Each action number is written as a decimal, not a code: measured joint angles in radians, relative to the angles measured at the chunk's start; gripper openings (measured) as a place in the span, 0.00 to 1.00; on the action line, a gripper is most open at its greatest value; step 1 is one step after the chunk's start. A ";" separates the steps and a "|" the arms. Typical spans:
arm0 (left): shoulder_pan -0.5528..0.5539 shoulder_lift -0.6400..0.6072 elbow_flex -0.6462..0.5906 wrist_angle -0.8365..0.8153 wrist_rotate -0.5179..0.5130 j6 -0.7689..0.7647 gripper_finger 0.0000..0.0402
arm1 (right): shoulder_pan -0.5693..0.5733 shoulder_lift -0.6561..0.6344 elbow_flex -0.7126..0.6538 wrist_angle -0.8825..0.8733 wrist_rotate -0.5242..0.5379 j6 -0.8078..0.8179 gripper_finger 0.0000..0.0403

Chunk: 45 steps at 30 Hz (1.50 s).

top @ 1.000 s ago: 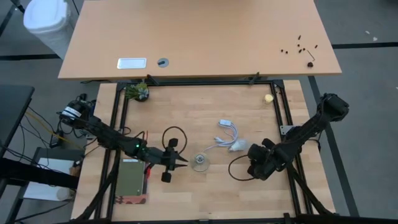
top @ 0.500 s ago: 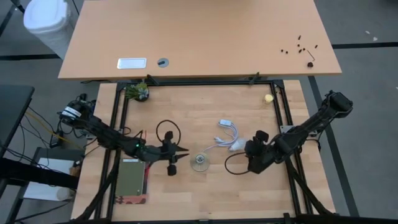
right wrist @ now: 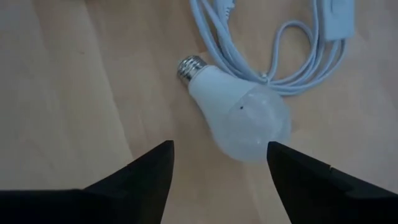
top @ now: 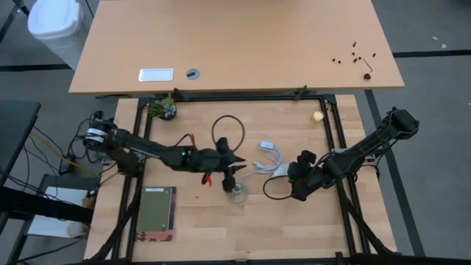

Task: Screw lightbulb
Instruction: Insert the lightbulb into the lamp

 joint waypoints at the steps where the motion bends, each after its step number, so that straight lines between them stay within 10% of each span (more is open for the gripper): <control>1: 0.004 0.022 0.021 -0.003 0.017 0.000 0.26 | 0.010 0.000 0.000 0.000 0.004 0.037 0.66; 16: 0.019 0.433 0.466 -0.095 0.122 0.057 0.43 | 0.401 -0.026 0.000 -0.081 0.287 0.625 0.66; 30: 0.056 0.576 0.591 -0.096 0.179 0.024 0.49 | 0.490 -0.091 0.000 -0.076 0.510 0.591 0.66; 45: 0.064 0.697 0.591 0.053 0.084 0.105 0.89 | 0.490 -0.091 0.000 -0.078 0.571 0.561 0.65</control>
